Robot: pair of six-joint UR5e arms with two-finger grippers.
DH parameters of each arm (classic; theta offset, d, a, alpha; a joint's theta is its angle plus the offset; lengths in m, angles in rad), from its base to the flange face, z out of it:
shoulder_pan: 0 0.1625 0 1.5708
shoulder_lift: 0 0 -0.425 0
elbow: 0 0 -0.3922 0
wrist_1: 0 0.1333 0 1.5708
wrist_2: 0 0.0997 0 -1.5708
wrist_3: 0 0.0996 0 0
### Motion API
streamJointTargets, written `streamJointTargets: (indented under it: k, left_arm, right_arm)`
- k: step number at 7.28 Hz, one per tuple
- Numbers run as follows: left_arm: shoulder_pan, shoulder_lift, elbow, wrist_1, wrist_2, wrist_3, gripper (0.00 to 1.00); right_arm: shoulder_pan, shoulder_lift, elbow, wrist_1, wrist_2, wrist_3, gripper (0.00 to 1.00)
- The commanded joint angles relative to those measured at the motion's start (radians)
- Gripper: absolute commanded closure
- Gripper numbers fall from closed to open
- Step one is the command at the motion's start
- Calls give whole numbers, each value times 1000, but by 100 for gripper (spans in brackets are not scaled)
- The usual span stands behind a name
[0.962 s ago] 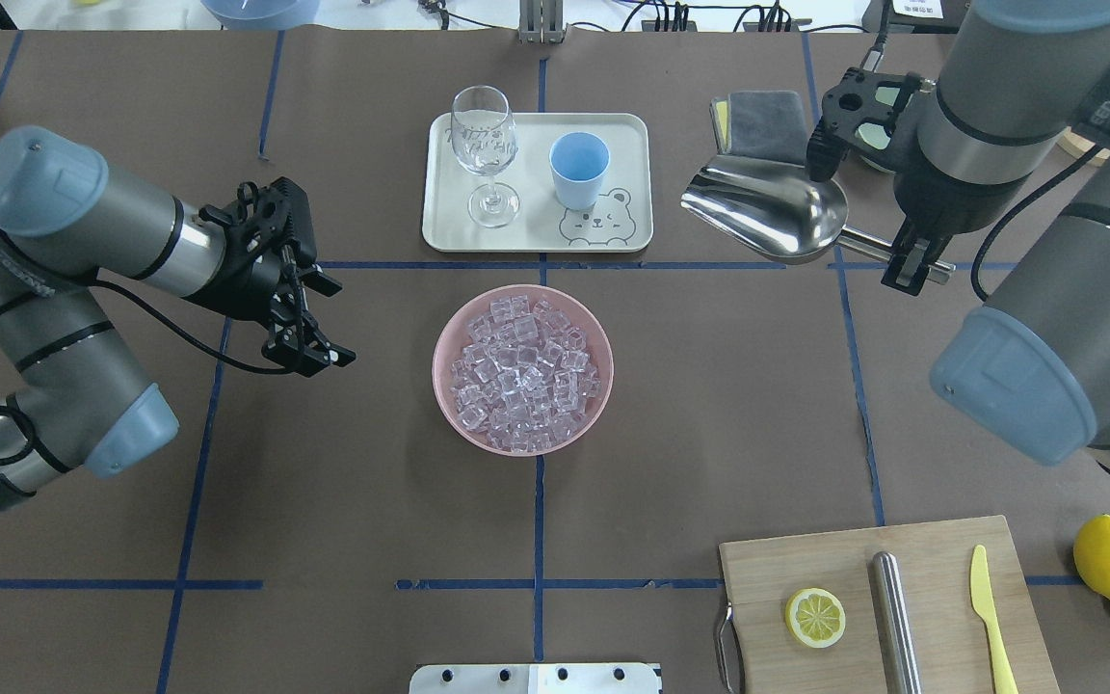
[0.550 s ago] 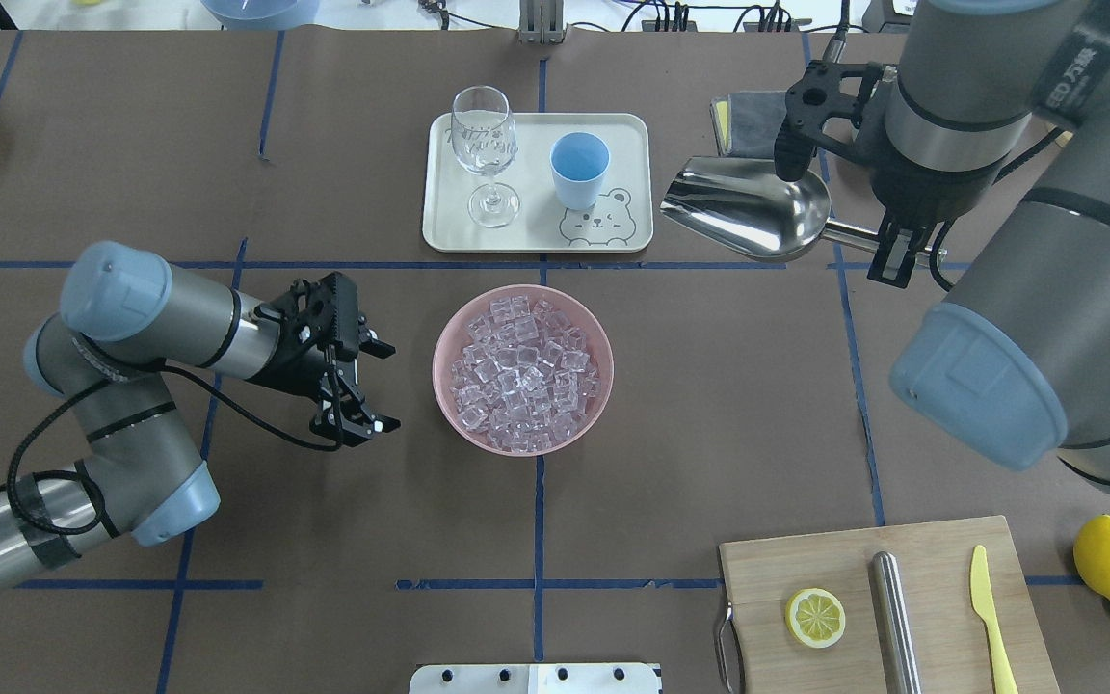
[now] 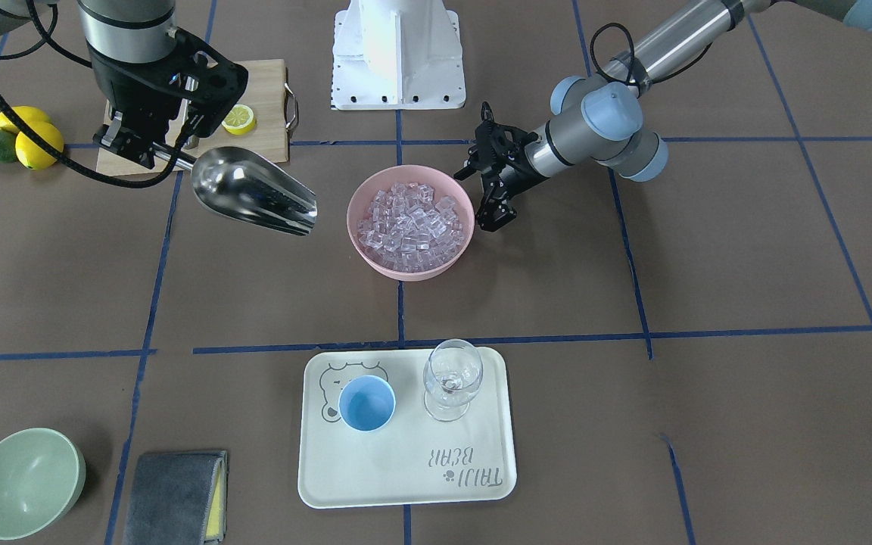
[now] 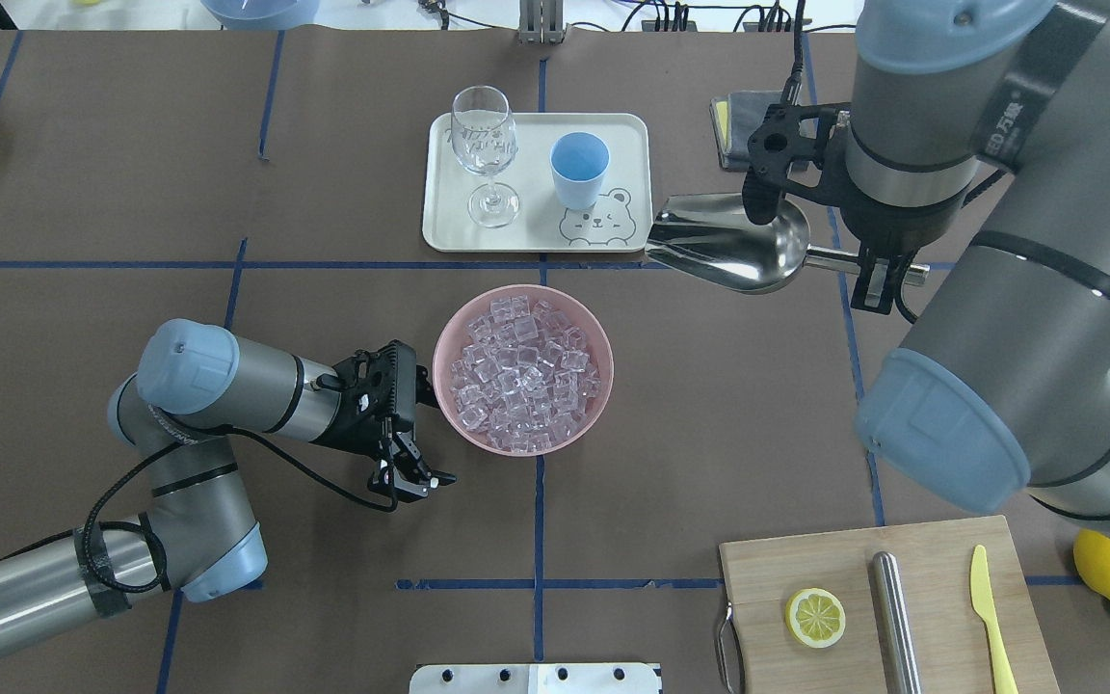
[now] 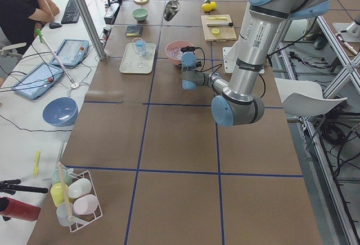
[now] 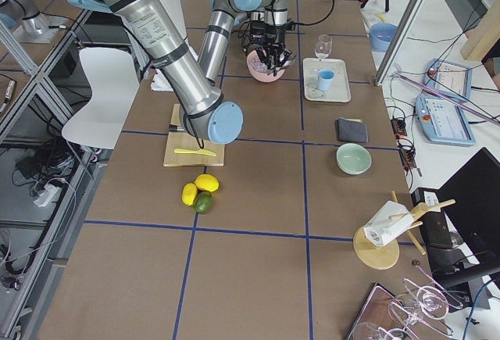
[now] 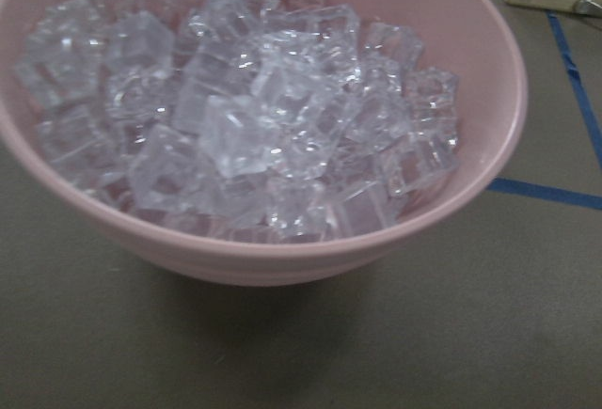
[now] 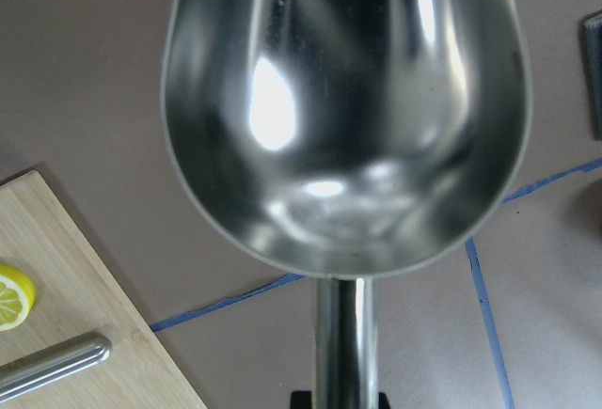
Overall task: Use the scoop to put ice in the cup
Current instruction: 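Move the left gripper to the pink bowl while the right carries the scoop, then hold the pink bowl with the left gripper while the right swings the scoop over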
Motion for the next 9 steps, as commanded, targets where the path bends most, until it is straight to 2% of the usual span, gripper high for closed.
streamJointTargets:
  k: [1, 2, 5, 7, 9]
  left_arm:
    - [-35, -4, 6, 21, 3, -29, 0]
    - [-48, -7, 4, 67, 2, -47, 0]
    - [-62, -26, 2, 78, -3, -67, 0]
    - [-62, -35, 2, 78, -3, -67, 0]
    - [-62, -33, 2, 77, -4, -66, 0]
  right_arm:
    - [-12, 1, 7, -8, -6, -4, 100]
    - [-12, 1, 8, -8, -6, -4, 100]
    - [-27, 2, 1, -8, -6, -4, 100]
    - [-50, 18, -32, -10, -25, -4, 100]
    - [-91, 100, -114, -72, -71, -4, 100]
